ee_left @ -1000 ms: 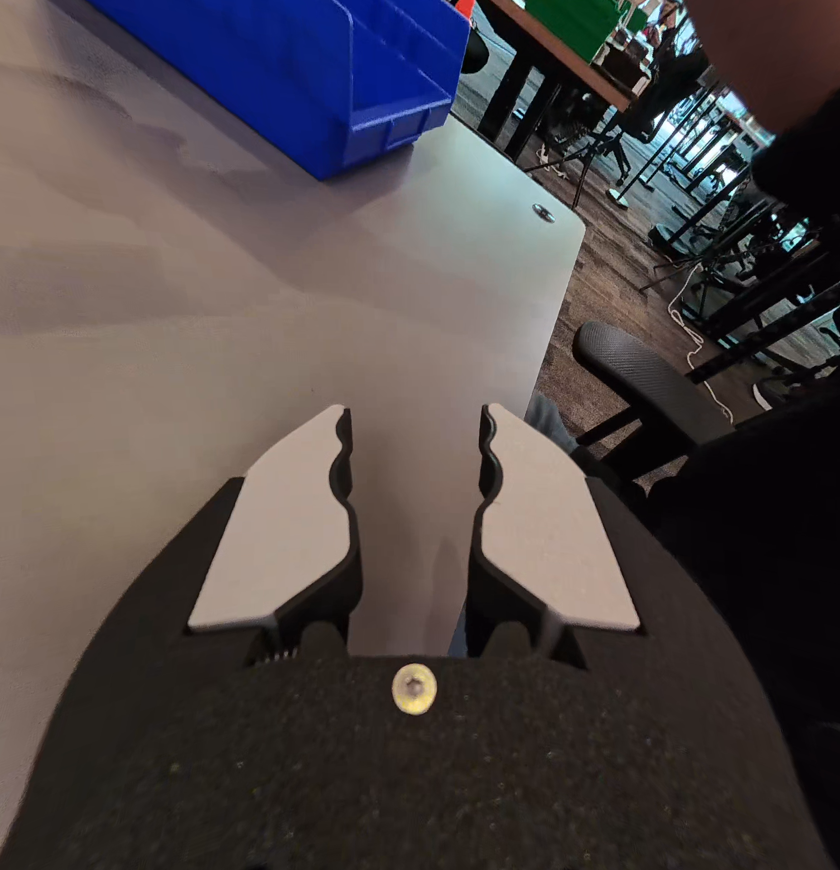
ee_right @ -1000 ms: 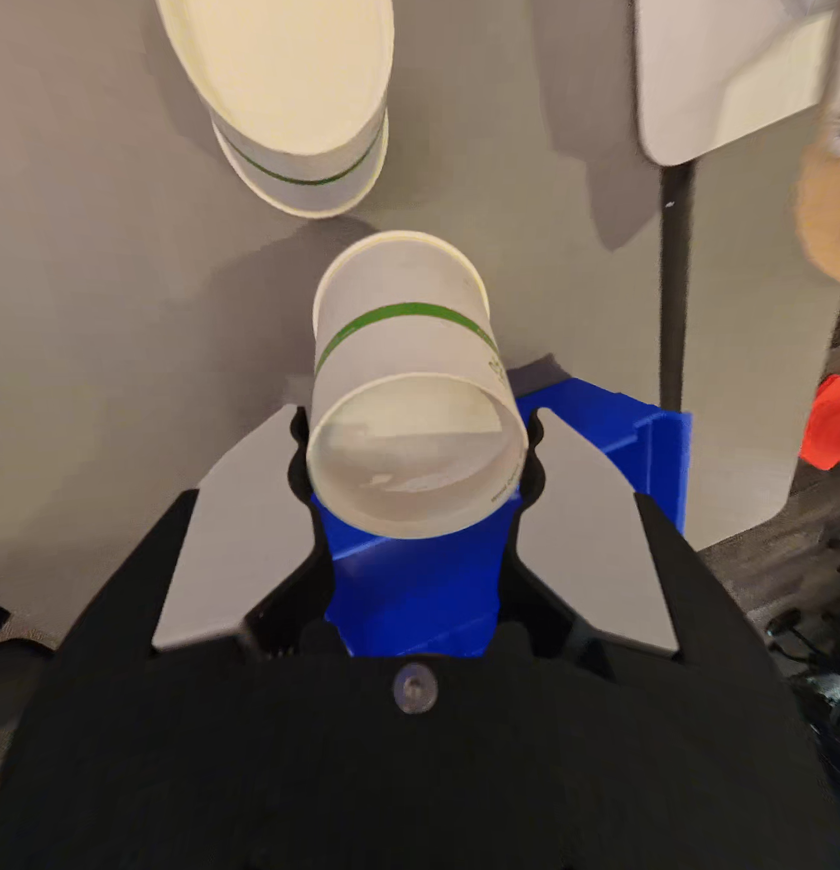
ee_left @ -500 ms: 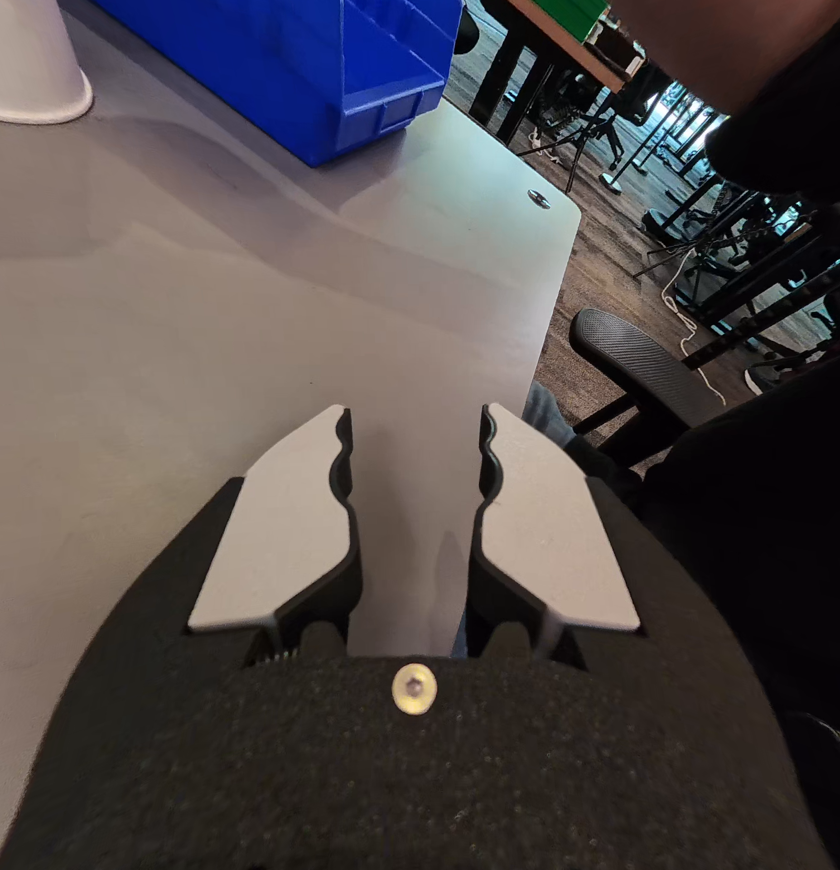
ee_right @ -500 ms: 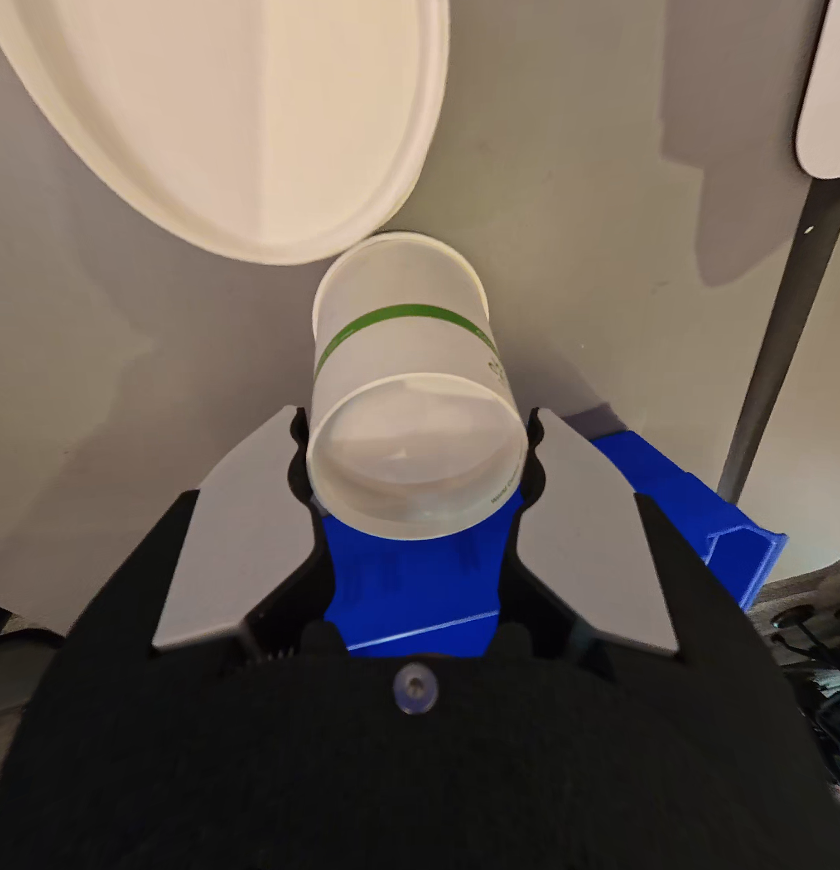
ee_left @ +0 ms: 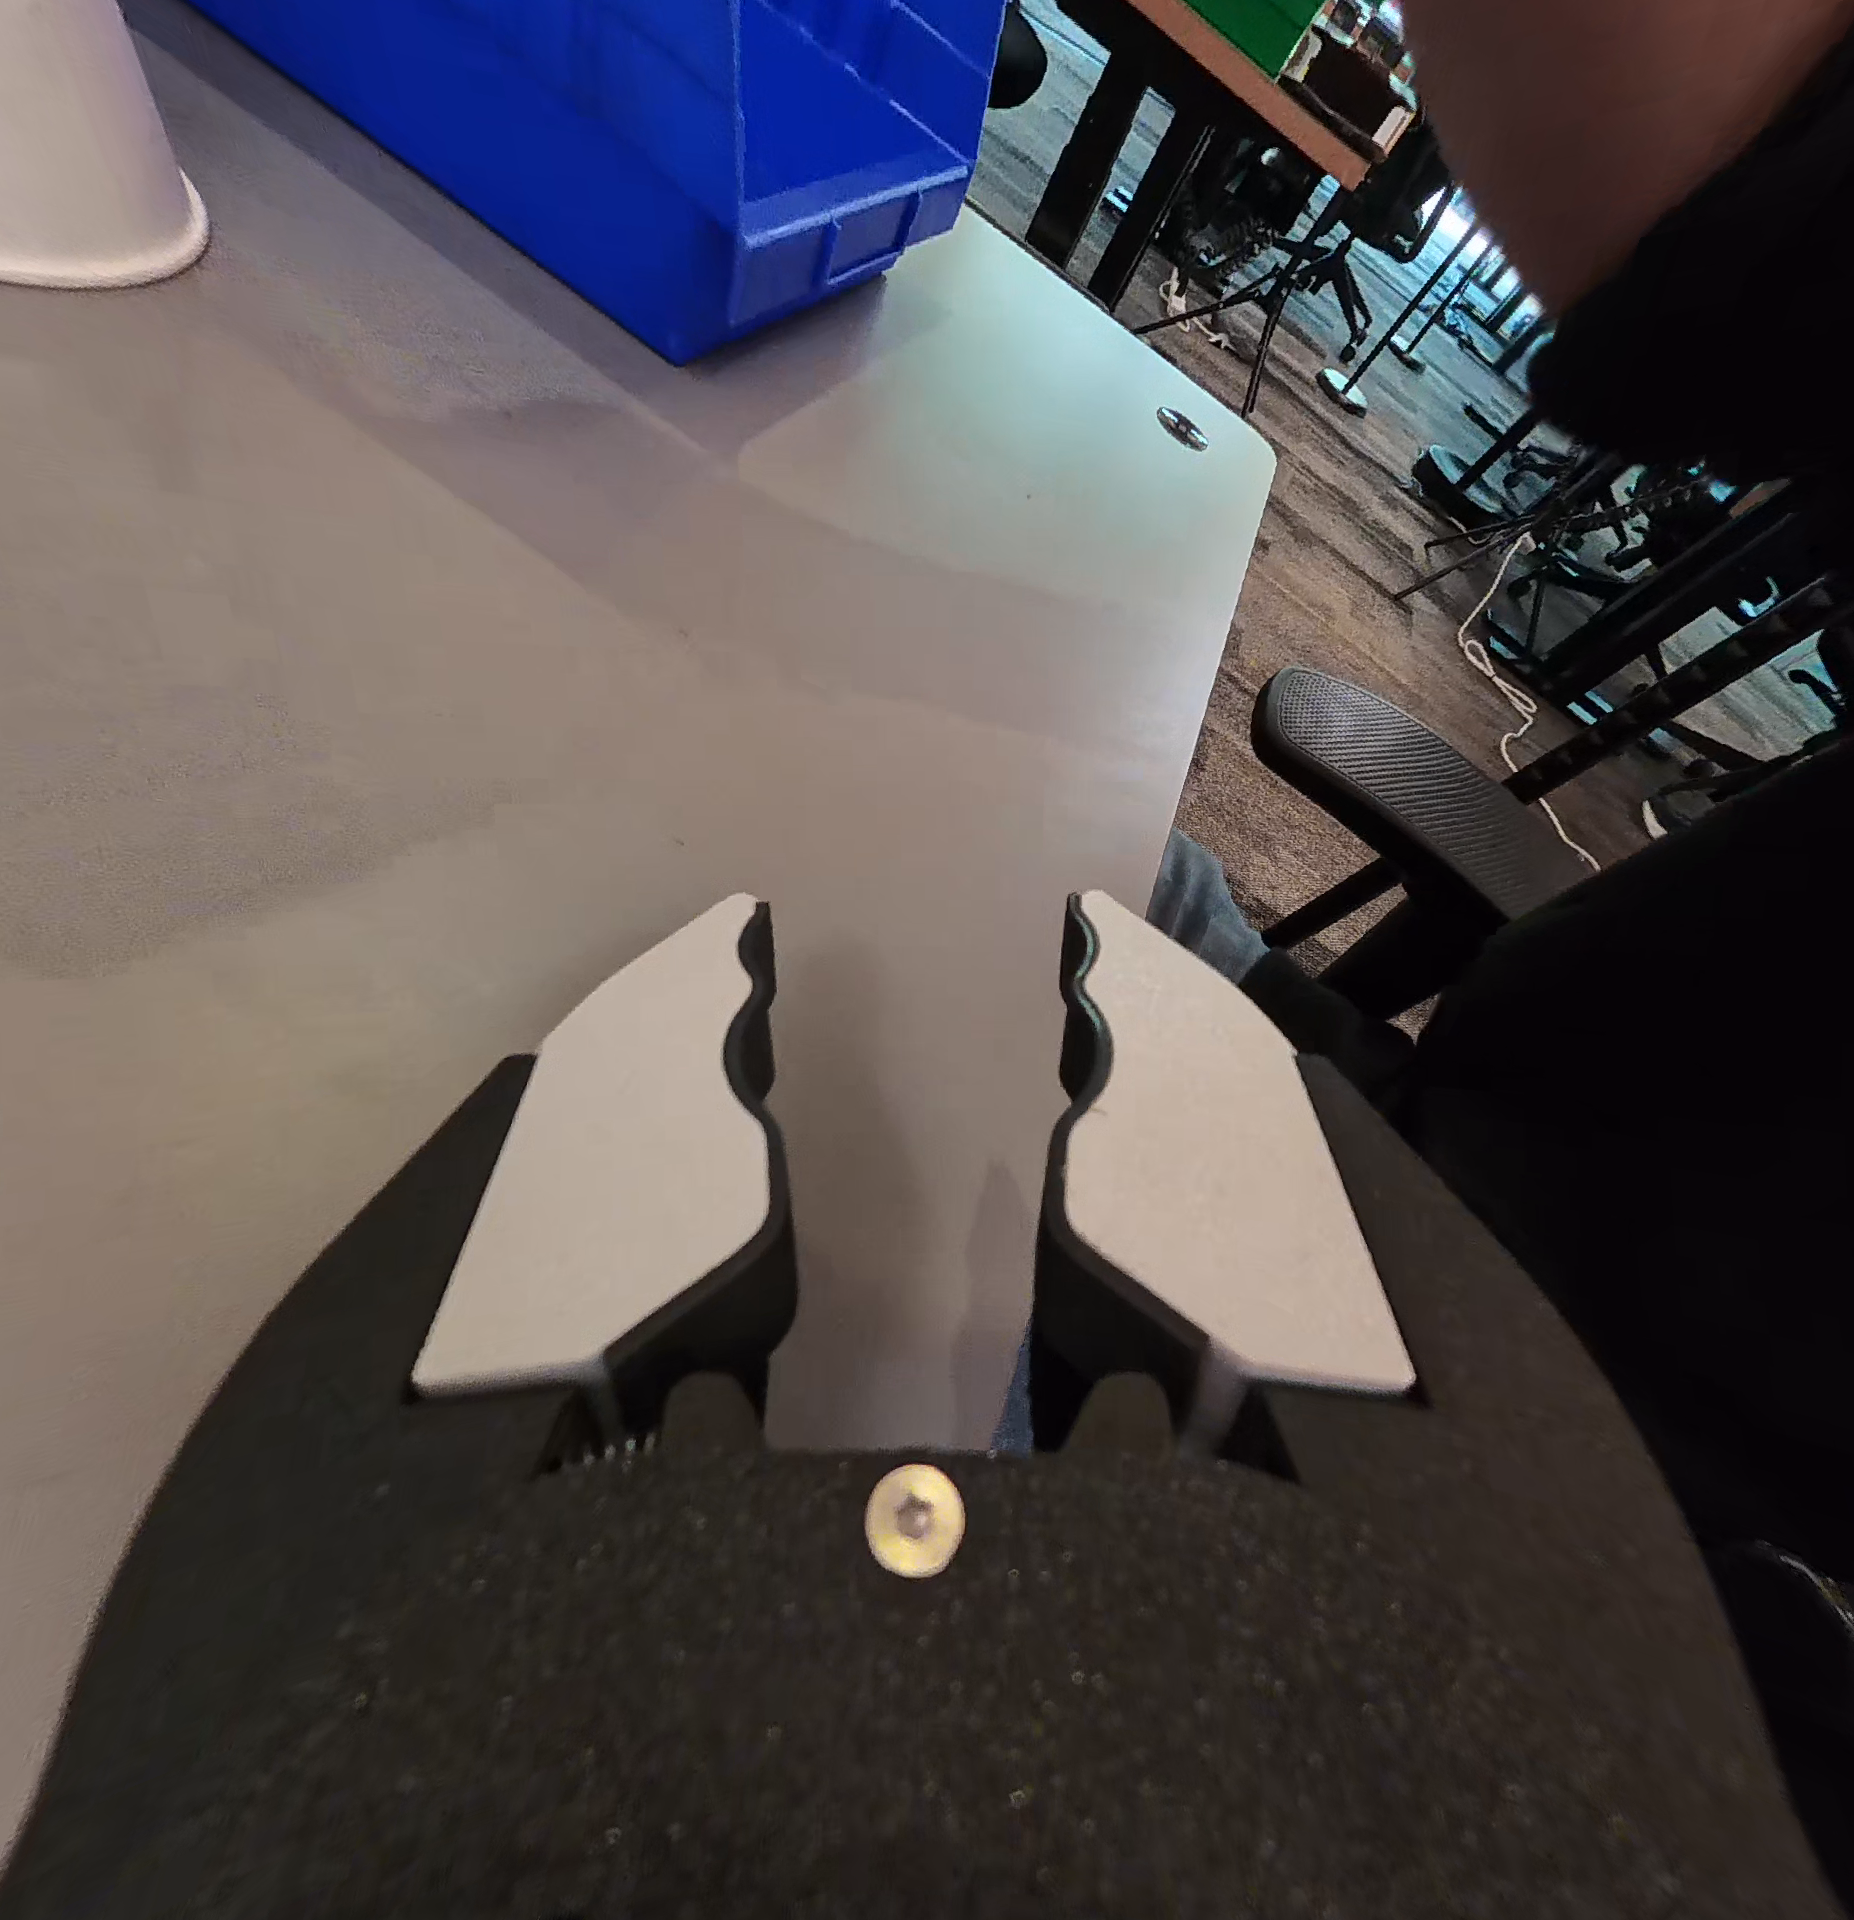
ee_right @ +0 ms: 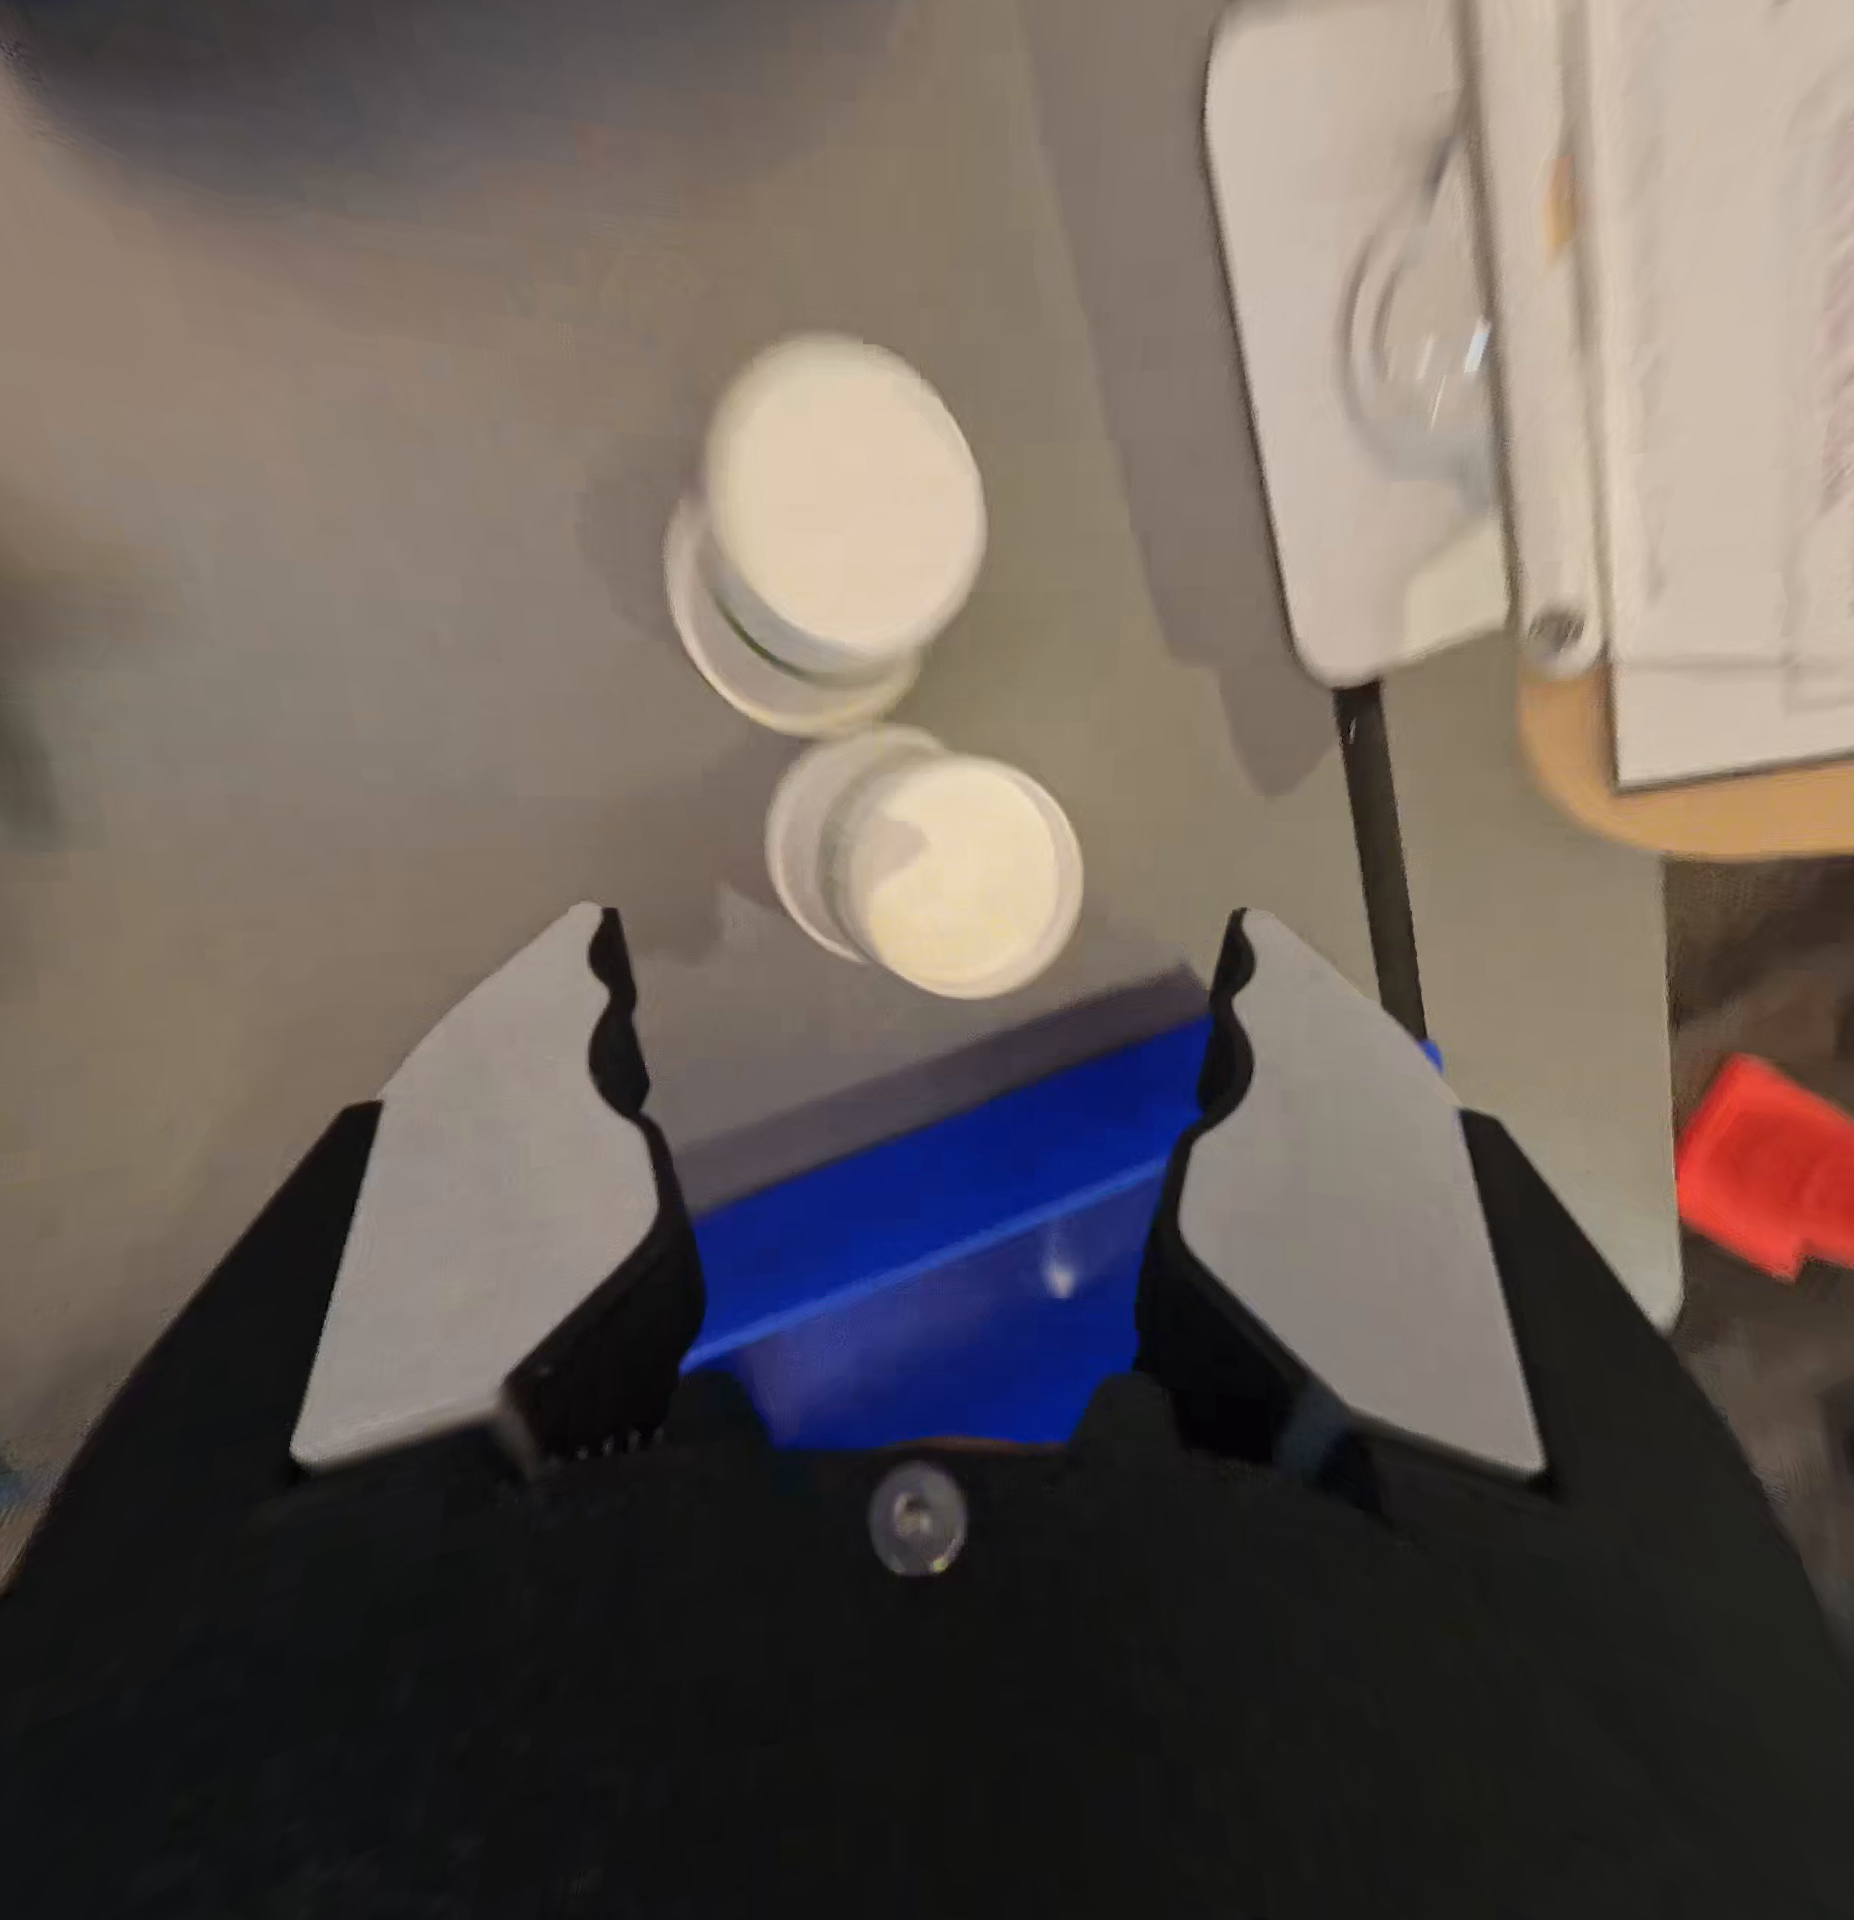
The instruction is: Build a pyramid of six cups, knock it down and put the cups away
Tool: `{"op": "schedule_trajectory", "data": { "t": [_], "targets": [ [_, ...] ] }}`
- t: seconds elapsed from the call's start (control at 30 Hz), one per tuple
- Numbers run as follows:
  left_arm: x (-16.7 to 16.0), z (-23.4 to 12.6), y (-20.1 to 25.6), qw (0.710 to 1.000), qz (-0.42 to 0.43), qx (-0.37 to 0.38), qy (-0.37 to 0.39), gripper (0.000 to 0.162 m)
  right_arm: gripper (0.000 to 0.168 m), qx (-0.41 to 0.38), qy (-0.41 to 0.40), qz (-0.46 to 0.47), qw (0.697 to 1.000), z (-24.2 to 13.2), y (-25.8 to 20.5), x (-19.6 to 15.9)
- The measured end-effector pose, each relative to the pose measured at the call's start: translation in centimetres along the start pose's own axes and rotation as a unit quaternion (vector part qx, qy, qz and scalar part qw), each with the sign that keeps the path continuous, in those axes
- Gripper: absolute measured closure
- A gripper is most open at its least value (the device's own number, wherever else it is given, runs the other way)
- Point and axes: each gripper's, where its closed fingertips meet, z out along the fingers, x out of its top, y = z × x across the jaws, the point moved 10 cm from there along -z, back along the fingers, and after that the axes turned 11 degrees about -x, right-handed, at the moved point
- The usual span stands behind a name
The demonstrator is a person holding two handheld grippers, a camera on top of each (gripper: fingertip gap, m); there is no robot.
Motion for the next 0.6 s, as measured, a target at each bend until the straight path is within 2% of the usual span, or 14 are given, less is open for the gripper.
{"op": "schedule_trajectory", "data": {
  "t": [0.07, 0.13, 0.2, 0.27, 0.37, 0.47, 0.6],
  "targets": [
    [0.2, -0.2, 0.0, 1.000, 0.003, 0.001, 0.006, 0.110, 0.064, 0.010, 0.128, 0.022, 0.992, -3.4, -3.3, -0.9],
    [0.4, -0.5, 0.0, 1.000, 0.008, 0.006, 0.010, 0.110, 0.072, 0.052, 0.253, 0.068, 0.964, -5.1, -7.8, -3.0],
    [0.7, -0.9, 0.0, 1.000, 0.020, 0.014, 0.009, 0.111, 0.080, 0.120, 0.364, 0.128, 0.915, -4.8, -12.6, -5.6],
    [0.9, -1.3, 0.0, 0.999, 0.039, 0.027, 0.012, 0.113, 0.081, 0.170, 0.433, 0.199, 0.863, -3.0, -16.6, -8.4],
    [1.8, -2.1, 0.1, 0.998, 0.062, 0.023, 0.008, 0.114, 0.087, 0.180, 0.445, 0.312, 0.820, -0.4, -20.0, -11.6],
    [3.5, -4.0, -0.3, 0.998, 0.058, 0.000, 0.011, 0.115, 0.088, 0.141, 0.434, 0.325, 0.828, -0.7, -21.2, -13.0],
    [6.9, -8.6, -2.5, 0.993, 0.088, 0.076, -0.031, 0.114, 0.095, 0.086, 0.460, 0.330, 0.820, -1.3, -21.8, -13.8]
  ]
}}
